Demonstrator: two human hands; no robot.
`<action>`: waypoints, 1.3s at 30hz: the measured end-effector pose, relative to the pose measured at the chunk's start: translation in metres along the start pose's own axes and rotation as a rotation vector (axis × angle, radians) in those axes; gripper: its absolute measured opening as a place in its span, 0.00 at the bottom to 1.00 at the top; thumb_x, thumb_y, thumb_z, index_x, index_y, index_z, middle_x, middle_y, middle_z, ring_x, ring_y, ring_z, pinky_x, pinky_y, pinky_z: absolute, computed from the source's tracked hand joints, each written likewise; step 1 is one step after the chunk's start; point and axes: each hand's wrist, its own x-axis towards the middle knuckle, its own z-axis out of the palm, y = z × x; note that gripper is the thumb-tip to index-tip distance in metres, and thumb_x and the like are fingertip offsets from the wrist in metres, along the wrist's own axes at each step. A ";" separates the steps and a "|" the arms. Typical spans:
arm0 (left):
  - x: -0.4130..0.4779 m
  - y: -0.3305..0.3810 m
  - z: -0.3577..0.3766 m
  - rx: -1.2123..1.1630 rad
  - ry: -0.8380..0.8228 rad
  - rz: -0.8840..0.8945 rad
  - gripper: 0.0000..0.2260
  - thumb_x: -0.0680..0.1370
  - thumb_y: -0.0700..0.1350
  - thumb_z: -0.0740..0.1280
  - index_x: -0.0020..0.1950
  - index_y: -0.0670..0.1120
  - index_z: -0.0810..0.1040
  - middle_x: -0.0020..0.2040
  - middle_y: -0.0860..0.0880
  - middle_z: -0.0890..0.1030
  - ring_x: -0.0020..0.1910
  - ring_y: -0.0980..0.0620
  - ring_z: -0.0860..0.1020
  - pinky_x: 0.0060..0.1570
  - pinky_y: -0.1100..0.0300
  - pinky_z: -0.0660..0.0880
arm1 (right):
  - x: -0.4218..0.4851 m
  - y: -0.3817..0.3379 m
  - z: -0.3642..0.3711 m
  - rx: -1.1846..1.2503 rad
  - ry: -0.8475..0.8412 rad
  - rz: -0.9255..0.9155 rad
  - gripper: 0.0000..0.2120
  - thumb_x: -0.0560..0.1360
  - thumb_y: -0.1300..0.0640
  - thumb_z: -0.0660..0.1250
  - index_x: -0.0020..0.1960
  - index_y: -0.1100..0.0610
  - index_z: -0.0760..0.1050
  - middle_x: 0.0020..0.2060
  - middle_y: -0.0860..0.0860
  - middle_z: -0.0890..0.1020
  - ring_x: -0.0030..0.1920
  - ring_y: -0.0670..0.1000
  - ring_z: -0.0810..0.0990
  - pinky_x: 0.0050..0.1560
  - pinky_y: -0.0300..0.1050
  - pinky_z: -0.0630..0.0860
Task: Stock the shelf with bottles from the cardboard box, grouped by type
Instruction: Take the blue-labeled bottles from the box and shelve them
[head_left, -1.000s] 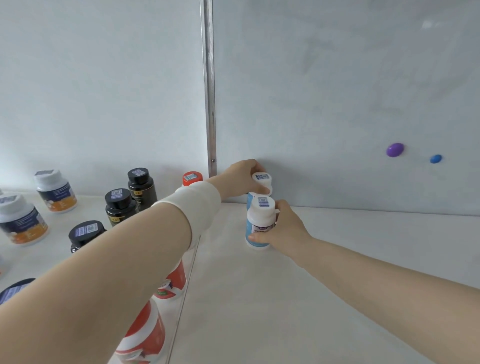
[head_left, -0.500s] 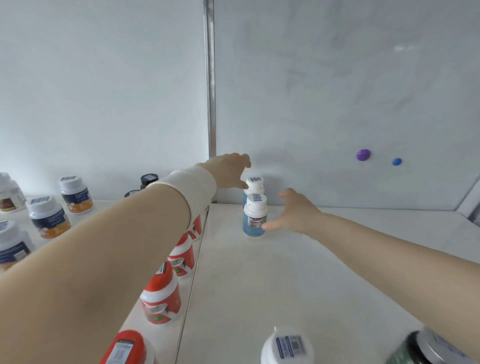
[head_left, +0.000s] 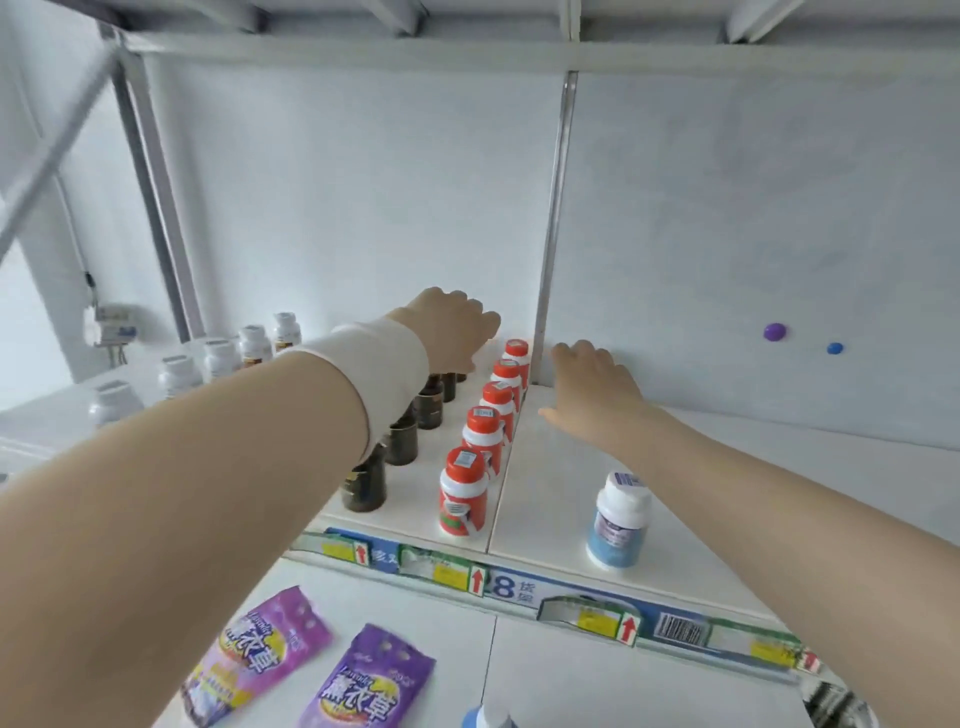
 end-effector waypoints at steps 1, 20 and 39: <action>-0.018 -0.012 0.001 0.012 -0.024 -0.022 0.18 0.78 0.48 0.62 0.67 0.46 0.67 0.61 0.46 0.75 0.59 0.46 0.73 0.53 0.55 0.70 | -0.002 -0.018 -0.003 -0.001 0.025 -0.027 0.23 0.75 0.54 0.65 0.67 0.58 0.63 0.60 0.57 0.71 0.61 0.58 0.71 0.57 0.50 0.70; -0.506 -0.346 0.174 0.033 -0.483 -0.607 0.18 0.79 0.50 0.61 0.66 0.44 0.67 0.61 0.46 0.75 0.59 0.45 0.74 0.54 0.54 0.72 | -0.027 -0.606 0.024 0.052 -0.028 -0.744 0.22 0.77 0.52 0.60 0.68 0.59 0.60 0.65 0.59 0.67 0.65 0.60 0.66 0.61 0.53 0.66; -0.806 -0.390 0.572 -0.616 -1.056 -0.967 0.16 0.78 0.47 0.61 0.65 0.44 0.67 0.61 0.44 0.74 0.60 0.44 0.72 0.54 0.53 0.71 | -0.109 -0.980 0.377 0.022 -0.830 -1.190 0.25 0.76 0.48 0.61 0.70 0.56 0.60 0.65 0.55 0.69 0.66 0.56 0.66 0.65 0.49 0.64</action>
